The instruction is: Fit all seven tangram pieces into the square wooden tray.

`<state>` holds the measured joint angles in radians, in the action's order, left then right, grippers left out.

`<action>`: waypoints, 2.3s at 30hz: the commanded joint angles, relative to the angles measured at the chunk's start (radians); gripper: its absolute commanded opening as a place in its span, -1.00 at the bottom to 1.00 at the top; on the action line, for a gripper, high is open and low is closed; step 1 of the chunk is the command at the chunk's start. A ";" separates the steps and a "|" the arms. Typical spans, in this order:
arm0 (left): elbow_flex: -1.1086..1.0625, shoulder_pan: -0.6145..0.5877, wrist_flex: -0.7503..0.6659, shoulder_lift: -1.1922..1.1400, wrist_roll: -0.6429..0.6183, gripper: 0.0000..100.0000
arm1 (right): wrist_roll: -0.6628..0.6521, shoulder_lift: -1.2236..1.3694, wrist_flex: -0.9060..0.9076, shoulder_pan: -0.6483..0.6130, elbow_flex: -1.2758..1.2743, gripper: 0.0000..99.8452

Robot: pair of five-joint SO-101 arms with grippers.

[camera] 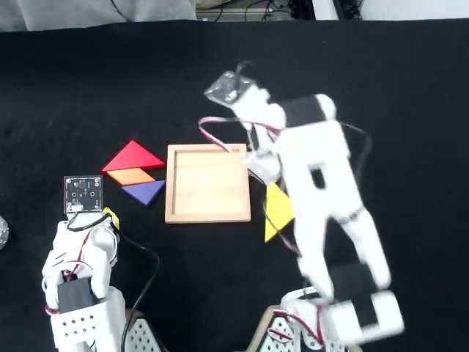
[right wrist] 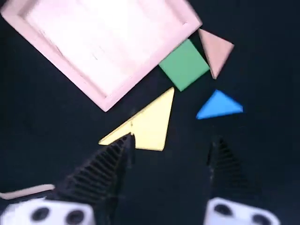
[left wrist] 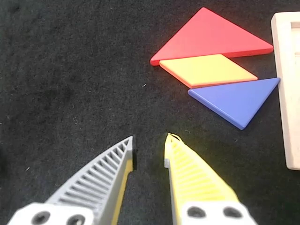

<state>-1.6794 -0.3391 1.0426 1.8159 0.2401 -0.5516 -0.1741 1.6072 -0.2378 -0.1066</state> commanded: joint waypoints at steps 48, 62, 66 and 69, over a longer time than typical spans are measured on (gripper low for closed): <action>-0.021 0.001 -0.015 0.002 0.006 -0.76 | 0.723 0.248 -0.578 0.066 -0.533 -0.20; -0.021 -0.002 -0.015 0.002 0.006 -0.76 | 0.671 0.248 -0.606 0.069 -0.533 -0.44; -0.021 -0.002 -0.015 0.002 0.006 -0.76 | 0.664 0.248 -0.608 0.069 -0.533 -0.44; -0.021 -0.001 -0.015 0.002 0.006 -0.76 | 0.664 0.242 -0.600 0.071 -0.533 -0.44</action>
<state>-1.6794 -0.3391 1.0426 1.8159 0.2401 0.1281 0.0667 1.0334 -0.1780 -0.6790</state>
